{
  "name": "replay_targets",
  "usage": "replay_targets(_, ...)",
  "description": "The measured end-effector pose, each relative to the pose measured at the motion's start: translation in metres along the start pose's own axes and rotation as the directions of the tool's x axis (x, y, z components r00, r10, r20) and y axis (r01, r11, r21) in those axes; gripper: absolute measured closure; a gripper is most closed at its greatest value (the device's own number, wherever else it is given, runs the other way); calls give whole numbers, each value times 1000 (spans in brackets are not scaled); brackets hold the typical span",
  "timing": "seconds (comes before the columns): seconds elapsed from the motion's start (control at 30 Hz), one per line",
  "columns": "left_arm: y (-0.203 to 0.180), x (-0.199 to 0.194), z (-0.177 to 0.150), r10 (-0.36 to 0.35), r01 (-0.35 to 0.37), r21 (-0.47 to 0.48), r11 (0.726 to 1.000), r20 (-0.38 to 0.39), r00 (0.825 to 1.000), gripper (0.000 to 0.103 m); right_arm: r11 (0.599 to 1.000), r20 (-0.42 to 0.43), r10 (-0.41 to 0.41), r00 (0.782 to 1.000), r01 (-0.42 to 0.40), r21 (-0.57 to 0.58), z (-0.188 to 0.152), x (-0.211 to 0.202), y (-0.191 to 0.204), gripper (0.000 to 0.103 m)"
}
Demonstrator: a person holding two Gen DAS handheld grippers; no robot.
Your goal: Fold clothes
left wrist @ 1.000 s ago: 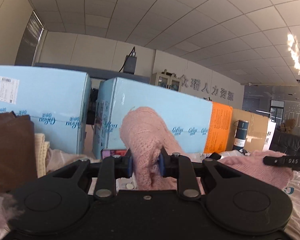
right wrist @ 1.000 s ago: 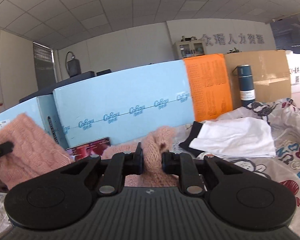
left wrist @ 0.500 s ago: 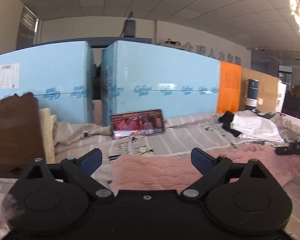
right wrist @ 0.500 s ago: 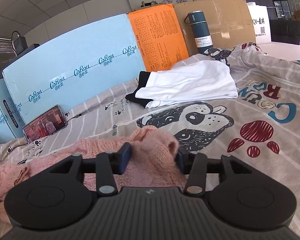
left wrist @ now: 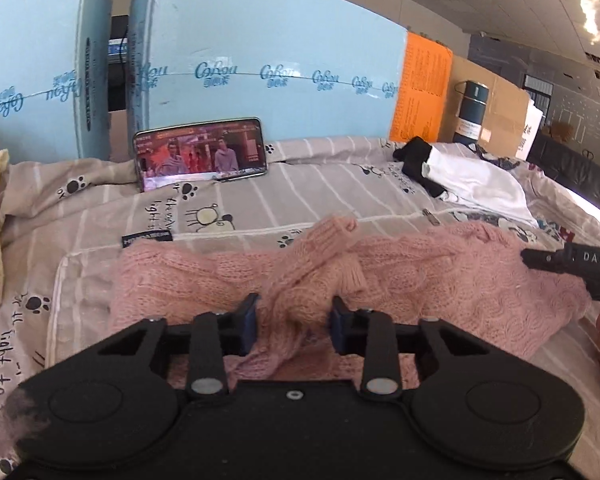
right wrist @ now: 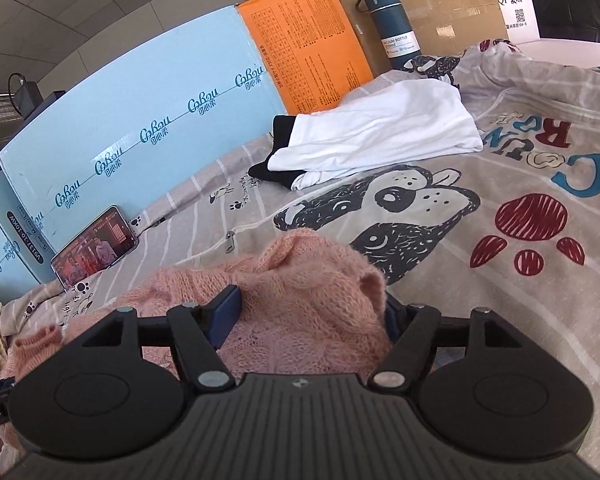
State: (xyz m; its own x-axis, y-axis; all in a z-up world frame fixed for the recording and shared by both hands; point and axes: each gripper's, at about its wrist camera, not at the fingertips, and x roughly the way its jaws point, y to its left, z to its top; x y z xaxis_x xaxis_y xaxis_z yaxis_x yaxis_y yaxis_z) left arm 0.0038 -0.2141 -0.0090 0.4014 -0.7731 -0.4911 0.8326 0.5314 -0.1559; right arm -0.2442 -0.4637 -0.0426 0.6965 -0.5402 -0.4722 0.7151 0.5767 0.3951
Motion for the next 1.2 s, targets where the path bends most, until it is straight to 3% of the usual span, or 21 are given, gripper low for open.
replay_targets(0.07,5,-13,5,24,-24,-2,1000,67,997,79,1000,-2,8,1000,-8,-5,0,0,1,45)
replay_targets(0.13,9,-28,13,74,-77,15,997,165,984,80,1000,-1,17,1000,-17,-20,1,0,3,61)
replay_targets(0.2,15,-42,24,125,-134,16,991,259,958,80,999,9,20,1000,-19,-46,3,-1,8,83)
replay_targets(0.33,33,-65,41,214,-223,-23,974,401,891,80,996,127,9,992,2,-88,16,-13,19,86)
replay_targets(0.47,58,-62,39,237,-234,-54,971,384,892,80,995,255,-60,965,79,-65,33,-28,14,87)
replay_targets(0.63,72,-23,18,271,-282,34,959,188,944,74,987,243,-153,958,160,-10,41,-27,-9,87)
replay_targets(0.7,73,-17,14,315,-331,78,940,166,934,67,983,199,-174,964,181,-19,37,-20,-18,87)
replay_targets(0.73,72,-17,13,347,-369,107,923,179,921,60,981,180,-183,966,191,-26,35,-17,-21,87)
replay_targets(0.8,72,-19,11,402,-439,173,882,214,891,50,977,153,-203,967,211,-38,34,-13,-27,82)
replay_targets(0.83,73,-20,11,414,-456,204,866,220,883,47,974,150,-213,965,222,-44,34,-12,-29,80)
replay_targets(0.87,75,-20,11,423,-470,233,851,225,878,46,971,148,-223,964,233,-49,35,-11,-31,74)
replay_targets(0.9,76,-20,11,433,-484,262,835,230,871,42,968,145,-233,962,243,-55,35,-10,-33,61)
replay_targets(1.0,77,-20,12,448,-512,316,799,256,857,31,960,206,-226,952,253,-116,37,-15,-29,42)
replay_targets(1.03,75,-20,13,437,-507,320,801,266,859,27,960,224,-201,954,237,-151,38,-16,-25,39)
replay_targets(1.1,65,-20,15,383,-460,336,822,271,883,20,954,249,-123,961,184,-237,42,-18,-14,28)
replay_targets(1.2,53,-9,13,322,-394,395,830,237,917,16,927,249,0,969,93,-363,44,-16,7,24)
